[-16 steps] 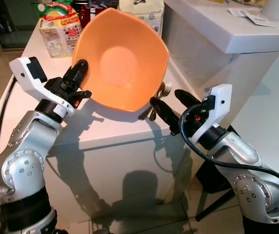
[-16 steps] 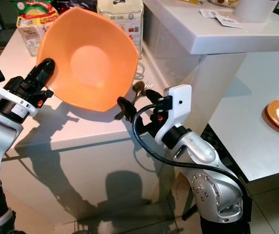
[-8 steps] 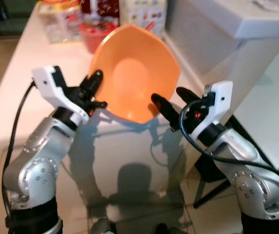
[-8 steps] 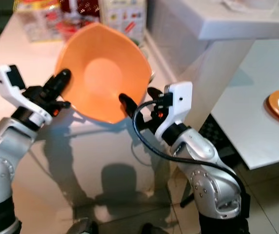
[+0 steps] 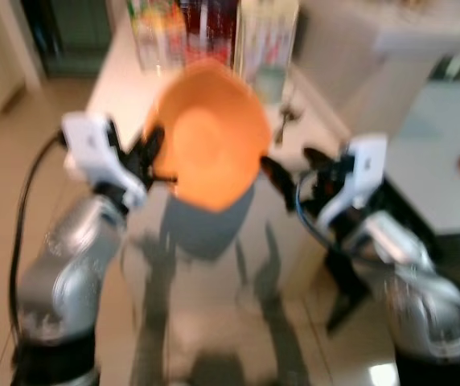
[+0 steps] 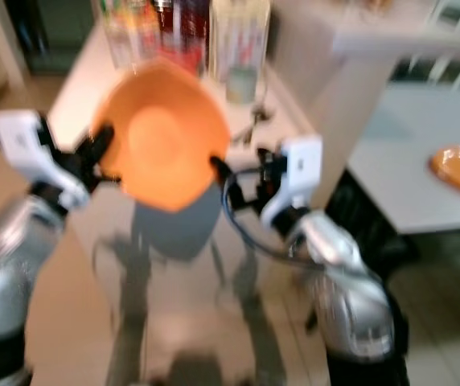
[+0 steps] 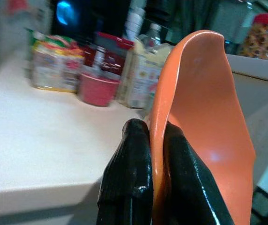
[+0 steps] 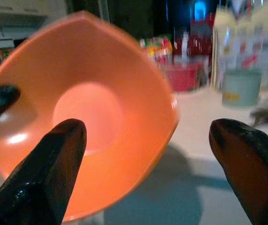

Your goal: Setting the table

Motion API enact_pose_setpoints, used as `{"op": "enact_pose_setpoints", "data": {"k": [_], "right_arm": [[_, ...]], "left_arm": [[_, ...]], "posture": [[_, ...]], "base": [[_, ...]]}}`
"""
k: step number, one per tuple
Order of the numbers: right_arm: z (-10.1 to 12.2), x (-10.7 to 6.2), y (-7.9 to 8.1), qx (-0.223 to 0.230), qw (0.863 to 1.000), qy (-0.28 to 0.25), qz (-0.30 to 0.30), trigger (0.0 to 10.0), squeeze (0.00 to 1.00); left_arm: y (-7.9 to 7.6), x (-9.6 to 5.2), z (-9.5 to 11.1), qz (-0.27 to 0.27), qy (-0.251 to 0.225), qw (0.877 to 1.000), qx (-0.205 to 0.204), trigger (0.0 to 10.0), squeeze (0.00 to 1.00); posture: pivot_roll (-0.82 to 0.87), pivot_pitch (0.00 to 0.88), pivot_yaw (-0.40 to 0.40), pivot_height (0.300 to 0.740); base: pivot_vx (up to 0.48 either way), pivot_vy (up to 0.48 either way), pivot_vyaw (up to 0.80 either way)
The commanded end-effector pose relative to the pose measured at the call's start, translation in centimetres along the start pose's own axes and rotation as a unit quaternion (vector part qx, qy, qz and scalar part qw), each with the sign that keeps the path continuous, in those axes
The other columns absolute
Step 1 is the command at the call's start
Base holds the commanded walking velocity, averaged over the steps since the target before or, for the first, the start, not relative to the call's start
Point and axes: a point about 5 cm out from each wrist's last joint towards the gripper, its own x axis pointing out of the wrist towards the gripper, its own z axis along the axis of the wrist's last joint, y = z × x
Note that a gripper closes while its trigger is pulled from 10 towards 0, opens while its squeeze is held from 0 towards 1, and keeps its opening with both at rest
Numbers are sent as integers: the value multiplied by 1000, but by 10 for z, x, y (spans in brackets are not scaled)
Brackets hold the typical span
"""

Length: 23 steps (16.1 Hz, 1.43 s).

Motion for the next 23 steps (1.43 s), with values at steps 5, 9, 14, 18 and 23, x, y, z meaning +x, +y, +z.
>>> {"op": "enact_pose_setpoints", "data": {"k": [5,9,14,18,23], "right_arm": [[-3,1,-15,-29,998,6,-58,10000,0],[-7,1,-18,-39,996,10,-75,10000,0],[-8,1,-21,-50,995,10,-87,10000,0],[-6,1,-25,-56,994,8,-94,10000,0],[-8,-4,-24,-34,994,1,-107,10000,0]], "left_arm": [[-4,9,-4,27,-3,998,55,10000,0],[-1,12,-8,44,-1,997,64,10000,0],[-2,15,-10,46,-2,996,70,10000,0],[-7,18,-11,40,-3,997,69,10000,0],[-8,17,-15,30,3,997,70,10000,0]], "posture": [[48,0,-18,740],[49,0,-15,740],[44,0,-10,740],[32,0,-7,740],[27,0,2,740]], "base": [[0,-474,558],[0,-480,800],[0,-480,800],[0,-480,800],[0,-480,249]]}}
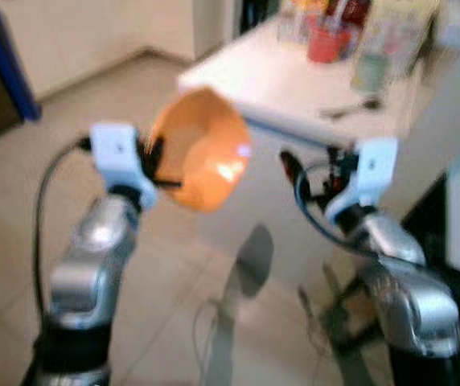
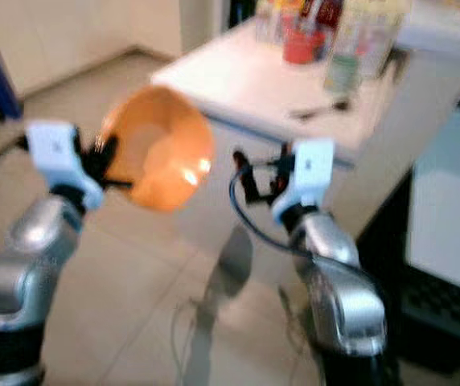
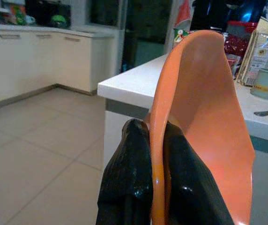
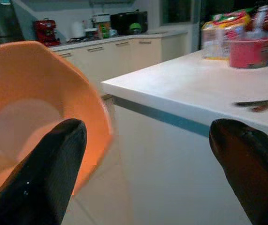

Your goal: Setting the table

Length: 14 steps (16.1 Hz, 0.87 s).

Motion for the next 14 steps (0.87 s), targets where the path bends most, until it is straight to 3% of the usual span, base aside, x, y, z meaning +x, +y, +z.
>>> {"op": "enact_pose_setpoints", "data": {"k": [1,10,14], "right_arm": [[4,-4,-7,-5,1000,-8,-14,10000,0],[9,-6,-17,-6,999,-19,-44,10000,0],[12,-8,-14,-11,999,-20,-47,10000,0]], "left_arm": [[-13,2,8,-28,-20,999,-1,10000,0],[-20,8,8,-29,-26,999,-3,10000,0],[-19,9,5,-31,-24,999,-7,10000,0]], "posture": [[28,0,1,740],[6,0,-27,740],[-22,0,-9,740]], "base": [[0,-480,0],[0,-480,0],[0,-480,0]]}}
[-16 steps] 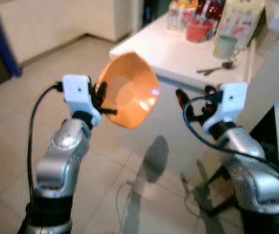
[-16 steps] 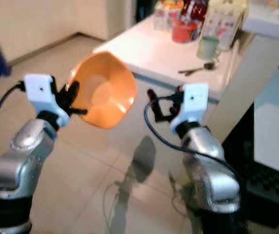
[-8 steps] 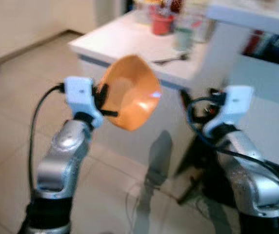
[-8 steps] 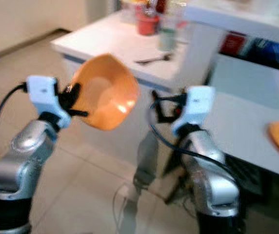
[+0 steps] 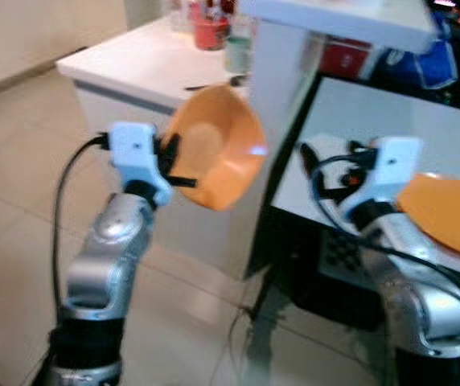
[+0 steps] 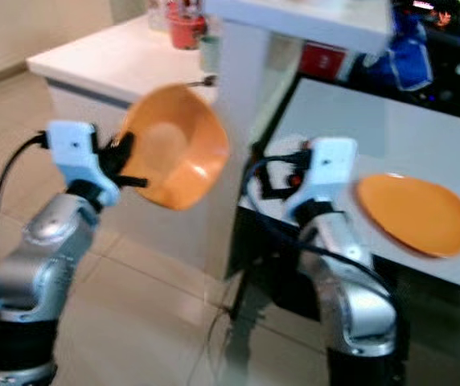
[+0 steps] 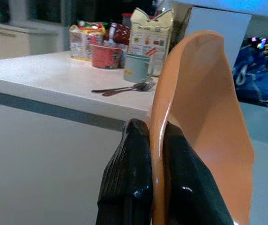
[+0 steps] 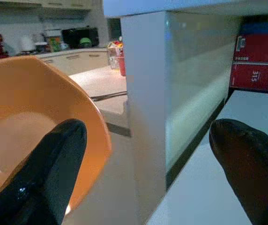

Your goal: Setting the table

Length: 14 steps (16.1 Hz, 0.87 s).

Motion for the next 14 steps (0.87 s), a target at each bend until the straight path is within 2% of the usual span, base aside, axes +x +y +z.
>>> {"op": "enact_pose_setpoints", "data": {"k": [1,2,6,8,10,13,14], "right_arm": [[3,-3,-7,-8,1000,-2,-18,10000,0],[3,-3,-7,-8,1000,-2,-19,10000,0],[4,-3,-7,-9,1000,-1,-19,10000,0],[3,-3,-7,-9,1000,0,-18,10000,0],[3,-3,-6,-11,1000,0,-15,10000,0],[4,-2,-3,-12,1000,0,-12,10000,0],[3,-2,1,-10,1000,8,-6,10000,0]], "left_arm": [[-8,2,7,-17,-20,1000,-1,10000,0],[-8,3,7,-19,-21,1000,-1,10000,0],[-10,4,7,-21,-24,999,-2,10000,0],[-10,3,5,-21,-23,1000,-3,10000,0],[-8,5,3,-17,-11,999,-50,10000,0],[-3,5,2,-9,-7,999,-38,10000,0],[2,2,1,1,0,1000,-17,10000,0]], "posture": [[-22,0,-9,740],[-25,0,-6,740],[-25,0,-12,740],[-24,0,-12,740],[-28,0,-11,740],[-26,0,-1,740],[-13,0,1,740]], "base": [[0,-480,0],[0,-480,0],[0,-480,-727],[0,-480,-291],[0,0,0],[0,480,0],[0,0,0]]}}
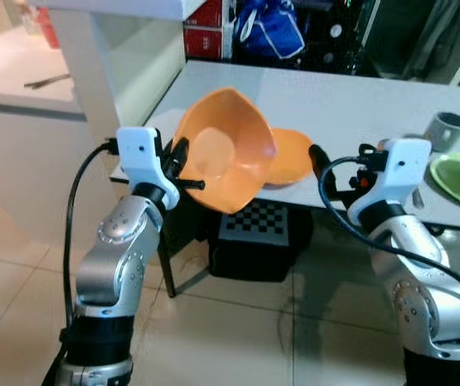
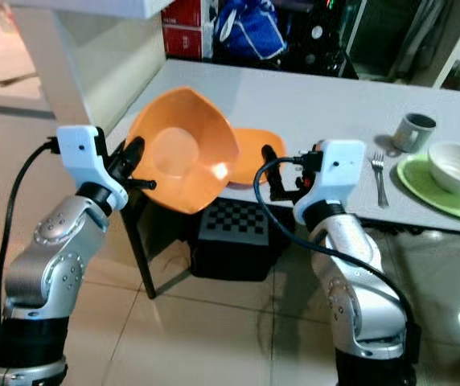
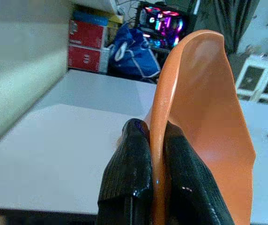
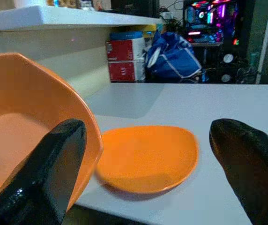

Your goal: Setting the table

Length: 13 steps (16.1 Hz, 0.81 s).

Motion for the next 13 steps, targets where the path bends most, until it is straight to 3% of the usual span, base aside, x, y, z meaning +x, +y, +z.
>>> {"op": "enact_pose_setpoints", "data": {"k": [1,6,10,13], "right_arm": [[4,1,12,-7,1000,2,18,10000,0],[2,4,11,10,1000,10,16,10000,0],[0,6,9,16,999,21,23,10000,0],[1,7,7,9,999,23,26,10000,0]], "left_arm": [[10,-4,11,24,-24,999,14,10000,0],[13,-7,17,27,-38,996,72,10000,0],[14,-8,18,34,-45,996,75,10000,0],[17,-6,24,48,-58,995,71,10000,0]], "posture": [[-6,0,2,740],[18,0,-14,740],[22,0,-27,740],[18,0,-27,740]], "base": [[0,0,0],[0,0,0],[351,0,0],[439,0,-471]]}}
